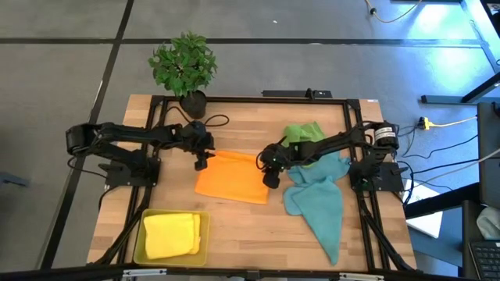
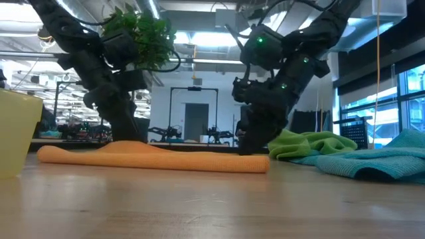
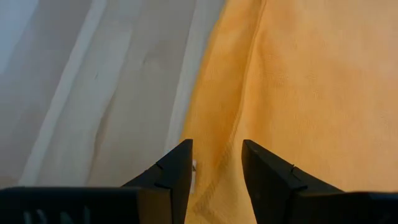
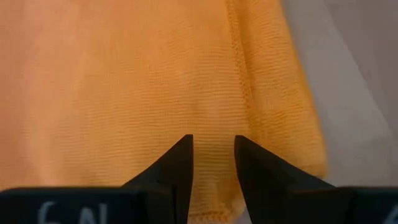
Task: Fold microfiber towels
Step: Fold the orange microfiber cloth
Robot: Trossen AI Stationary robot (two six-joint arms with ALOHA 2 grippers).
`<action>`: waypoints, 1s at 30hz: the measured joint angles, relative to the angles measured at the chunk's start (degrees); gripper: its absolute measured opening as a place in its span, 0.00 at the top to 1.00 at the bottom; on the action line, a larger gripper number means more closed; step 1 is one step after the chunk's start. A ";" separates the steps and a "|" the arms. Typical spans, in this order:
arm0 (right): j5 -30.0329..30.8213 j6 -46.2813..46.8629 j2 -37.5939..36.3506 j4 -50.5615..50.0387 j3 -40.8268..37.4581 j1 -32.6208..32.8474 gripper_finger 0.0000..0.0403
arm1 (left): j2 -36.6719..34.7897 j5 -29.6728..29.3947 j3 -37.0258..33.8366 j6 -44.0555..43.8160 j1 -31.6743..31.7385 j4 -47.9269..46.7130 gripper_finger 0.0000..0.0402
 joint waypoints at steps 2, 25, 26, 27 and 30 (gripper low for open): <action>0.04 0.07 -0.89 1.24 -1.66 -0.06 0.71 | -0.01 0.02 0.00 0.05 0.00 -0.25 0.68; 2.05 5.98 -4.28 27.54 -18.64 0.35 0.68 | 5.59 1.97 0.24 1.57 0.00 0.49 0.68; 2.12 5.91 -3.70 27.58 -18.44 0.28 0.67 | 5.57 1.68 0.24 1.77 0.00 0.49 0.68; 2.19 5.92 -3.24 27.60 -18.13 0.28 0.67 | 5.57 1.51 0.26 1.99 0.00 0.59 0.68; 2.28 5.97 -2.47 28.15 -17.87 0.28 0.67 | 5.37 1.20 0.26 2.56 0.00 0.79 0.68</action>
